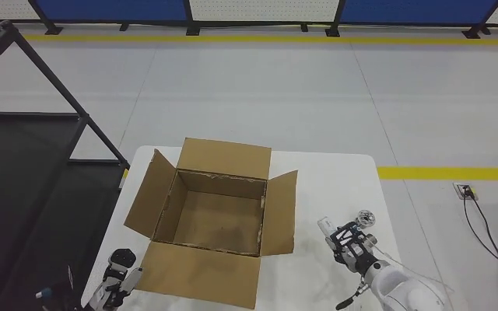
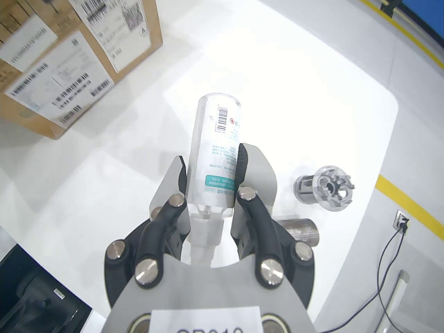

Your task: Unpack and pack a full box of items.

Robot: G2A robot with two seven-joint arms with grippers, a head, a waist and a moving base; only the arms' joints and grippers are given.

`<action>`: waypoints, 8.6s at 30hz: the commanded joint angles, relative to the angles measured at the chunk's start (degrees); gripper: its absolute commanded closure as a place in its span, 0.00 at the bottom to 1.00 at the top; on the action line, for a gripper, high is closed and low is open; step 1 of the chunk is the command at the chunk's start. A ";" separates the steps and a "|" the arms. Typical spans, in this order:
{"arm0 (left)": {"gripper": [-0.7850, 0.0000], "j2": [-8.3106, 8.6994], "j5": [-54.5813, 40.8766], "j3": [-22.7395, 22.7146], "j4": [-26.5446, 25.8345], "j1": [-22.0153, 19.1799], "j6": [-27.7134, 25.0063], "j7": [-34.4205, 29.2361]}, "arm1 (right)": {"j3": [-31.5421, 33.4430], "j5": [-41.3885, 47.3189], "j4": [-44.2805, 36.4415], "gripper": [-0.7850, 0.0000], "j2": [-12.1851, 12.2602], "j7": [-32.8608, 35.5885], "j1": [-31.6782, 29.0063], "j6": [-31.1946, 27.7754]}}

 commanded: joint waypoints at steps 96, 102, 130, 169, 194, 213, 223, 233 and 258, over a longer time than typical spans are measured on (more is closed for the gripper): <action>0.00 0.48 5.84 3.53 -3.76 0.51 2.19 1.99 | 16.38 4.72 19.31 1.00 2.96 -16.32 5.17 -27.27; 0.00 0.54 5.13 3.40 -3.17 0.33 1.86 2.29 | 19.64 9.03 3.38 1.00 3.00 -14.12 -1.70 -22.83; 0.00 0.62 0.50 0.87 1.05 1.40 -3.12 6.07 | -13.84 2.60 -27.11 1.00 -0.98 4.86 16.95 -3.93; 0.00 -0.12 0.73 1.46 0.46 4.77 -3.32 8.96 | -50.74 20.69 19.27 1.00 -18.50 12.97 63.14 -4.52; 0.00 -0.68 -0.03 -0.63 1.50 6.11 -5.74 11.54 | -68.69 23.95 80.71 1.00 -51.40 9.78 70.54 -6.32; 0.00 -0.62 -0.04 -1.91 0.90 7.05 -5.92 10.43 | -67.03 21.07 90.26 0.73 -55.70 2.74 68.78 -5.26; 0.00 -0.54 0.27 -1.96 0.64 7.44 -5.92 10.72 | -66.40 20.30 89.95 0.58 -55.79 2.33 68.56 -5.92; 0.00 -0.46 1.50 -1.39 -0.06 7.59 -5.92 10.50 | -66.00 19.64 89.59 0.35 -55.77 1.31 68.40 -5.69; 0.00 -0.72 3.36 -0.19 -0.50 6.79 -5.87 10.31 | -62.57 18.17 86.46 0.00 -53.14 -15.45 70.15 -11.80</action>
